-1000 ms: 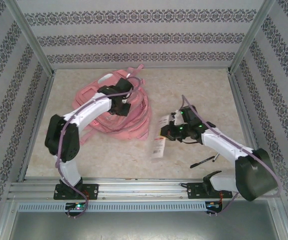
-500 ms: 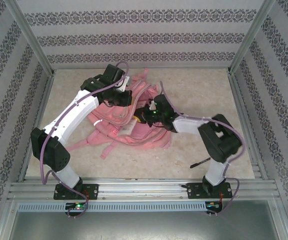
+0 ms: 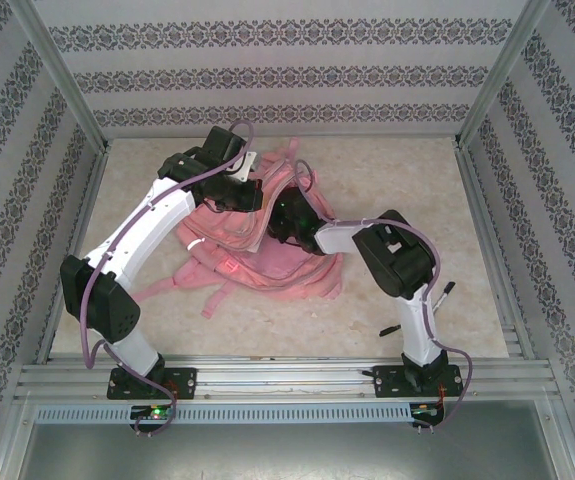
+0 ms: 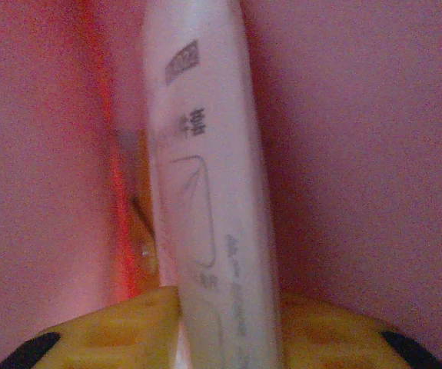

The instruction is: Pack the student bag

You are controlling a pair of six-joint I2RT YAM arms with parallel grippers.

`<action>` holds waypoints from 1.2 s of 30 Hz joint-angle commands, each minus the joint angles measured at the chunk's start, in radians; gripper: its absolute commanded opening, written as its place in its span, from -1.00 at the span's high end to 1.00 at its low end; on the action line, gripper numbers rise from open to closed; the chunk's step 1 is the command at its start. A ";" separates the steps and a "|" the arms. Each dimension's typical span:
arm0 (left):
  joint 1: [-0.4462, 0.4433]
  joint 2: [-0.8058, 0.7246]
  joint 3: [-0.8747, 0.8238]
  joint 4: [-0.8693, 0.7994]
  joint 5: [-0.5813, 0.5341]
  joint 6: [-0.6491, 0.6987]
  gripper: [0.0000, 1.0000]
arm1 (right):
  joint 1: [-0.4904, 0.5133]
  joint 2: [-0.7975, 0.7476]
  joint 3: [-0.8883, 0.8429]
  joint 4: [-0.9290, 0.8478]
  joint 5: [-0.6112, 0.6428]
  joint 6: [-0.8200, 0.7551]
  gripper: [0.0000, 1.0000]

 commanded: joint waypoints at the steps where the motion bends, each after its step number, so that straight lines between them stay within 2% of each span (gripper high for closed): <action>1: 0.017 -0.034 0.020 0.061 0.026 0.009 1.00 | 0.003 -0.125 -0.016 -0.269 0.146 -0.032 0.23; 4: 0.027 -0.039 -0.001 0.073 0.024 0.013 1.00 | -0.012 -0.209 -0.050 -0.340 0.161 -0.066 0.15; 8: 0.043 -0.042 -0.019 0.084 0.030 0.012 1.00 | -0.030 -0.259 -0.102 -0.326 0.061 -0.063 0.19; 12: 0.048 -0.042 -0.038 0.096 0.043 0.008 1.00 | 0.007 -0.288 -0.151 -0.315 0.010 -0.034 0.30; 16: 0.049 -0.040 -0.053 0.108 0.057 0.001 1.00 | 0.053 -0.279 -0.162 -0.319 0.005 -0.044 0.05; 18: 0.050 -0.040 -0.053 0.111 0.057 -0.001 1.00 | 0.066 -0.258 -0.155 -0.304 -0.006 -0.052 0.02; 23: 0.054 -0.040 -0.053 0.120 0.067 -0.005 1.00 | 0.099 -0.177 -0.111 -0.251 -0.046 -0.034 0.20; 27: 0.055 -0.040 -0.057 0.131 0.088 -0.023 1.00 | 0.099 -0.094 -0.065 -0.185 0.007 -0.017 0.56; 29: 0.054 -0.040 -0.068 0.143 0.104 -0.034 1.00 | 0.088 -0.046 -0.021 -0.147 0.009 -0.019 0.65; 36: 0.055 -0.050 -0.103 0.153 0.112 -0.042 1.00 | 0.056 0.038 0.143 -0.135 -0.046 0.000 0.64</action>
